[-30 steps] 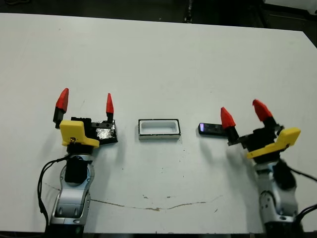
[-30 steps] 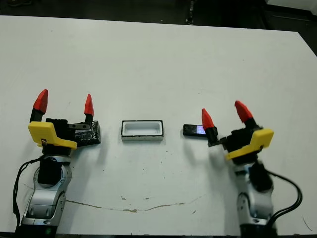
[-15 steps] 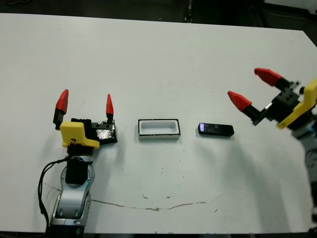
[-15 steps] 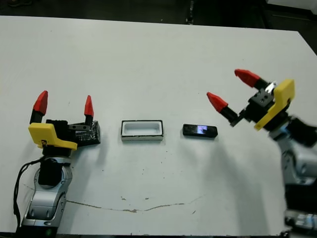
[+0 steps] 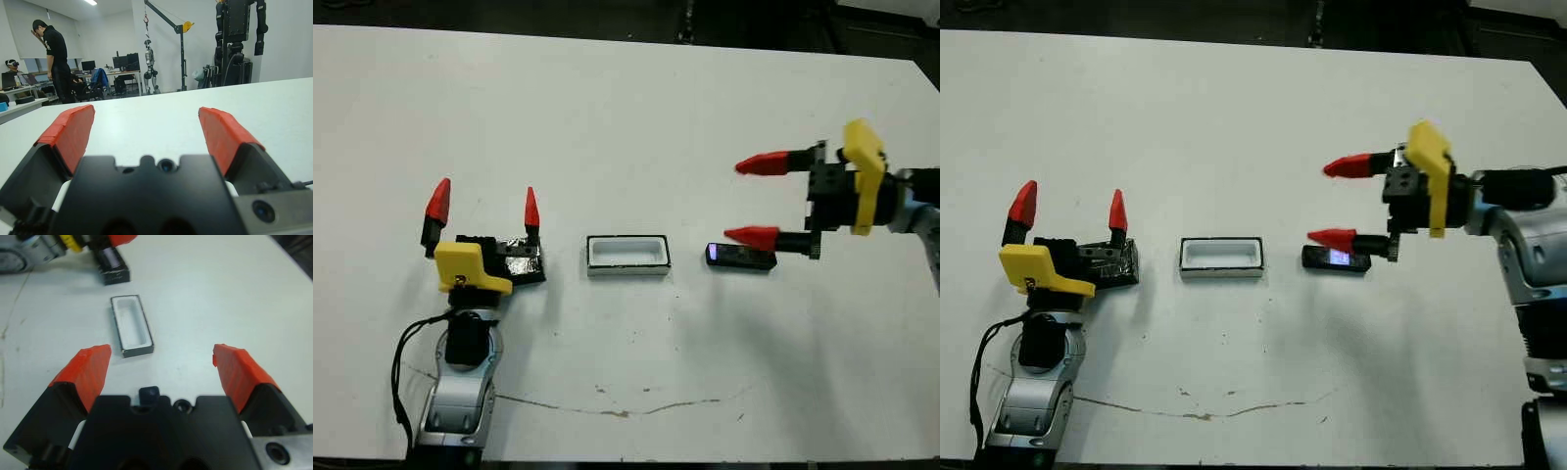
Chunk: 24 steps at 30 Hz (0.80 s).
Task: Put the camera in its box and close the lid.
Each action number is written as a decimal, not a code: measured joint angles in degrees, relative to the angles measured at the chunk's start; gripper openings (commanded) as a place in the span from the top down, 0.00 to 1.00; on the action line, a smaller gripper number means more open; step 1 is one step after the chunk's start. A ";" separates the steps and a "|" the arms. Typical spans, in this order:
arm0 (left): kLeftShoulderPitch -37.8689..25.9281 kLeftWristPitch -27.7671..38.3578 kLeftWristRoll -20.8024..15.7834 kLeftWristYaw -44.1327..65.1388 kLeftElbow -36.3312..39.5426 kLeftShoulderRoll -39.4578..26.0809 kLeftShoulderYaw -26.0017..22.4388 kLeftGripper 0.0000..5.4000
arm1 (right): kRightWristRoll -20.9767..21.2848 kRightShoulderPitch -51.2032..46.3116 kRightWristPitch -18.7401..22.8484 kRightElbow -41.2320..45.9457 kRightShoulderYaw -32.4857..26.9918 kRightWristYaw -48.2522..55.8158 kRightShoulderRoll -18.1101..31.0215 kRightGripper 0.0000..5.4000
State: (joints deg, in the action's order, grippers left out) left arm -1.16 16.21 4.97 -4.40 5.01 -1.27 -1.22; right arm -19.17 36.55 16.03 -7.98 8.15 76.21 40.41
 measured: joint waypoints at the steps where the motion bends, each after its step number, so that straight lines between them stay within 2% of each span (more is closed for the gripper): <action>1: 0.01 -0.01 0.00 0.00 0.00 0.00 0.00 0.00 | 0.84 0.37 -0.06 -0.02 0.60 0.25 0.00 0.00; 7: 0.02 -0.02 0.01 0.00 0.00 -0.04 -0.06 0.00 | 7.93 1.71 -4.80 -2.44 4.73 0.65 -0.03 0.00; 10: 0.02 -0.01 0.02 0.00 -0.01 -0.04 -0.08 0.00 | 10.65 3.03 -5.82 -5.21 6.25 1.02 -0.19 0.00; 15: 0.00 -0.02 0.04 0.00 -0.01 -0.06 -0.07 0.00 | 12.87 4.85 -8.77 -10.40 7.15 2.06 -0.45 0.00; 20: -0.02 -0.06 0.09 0.00 -0.01 -0.06 0.05 0.00 | 14.65 6.01 -13.73 -13.24 7.42 2.94 -0.48 0.00; 24: -0.03 -0.18 0.09 0.00 -0.01 -0.07 0.13 0.00 | 15.54 6.27 -14.23 -13.46 8.09 3.87 -0.49 0.00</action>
State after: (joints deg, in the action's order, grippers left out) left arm -1.19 16.03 5.06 -4.40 5.00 -1.34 -1.09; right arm -3.63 42.82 1.81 -21.44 16.24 80.08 39.92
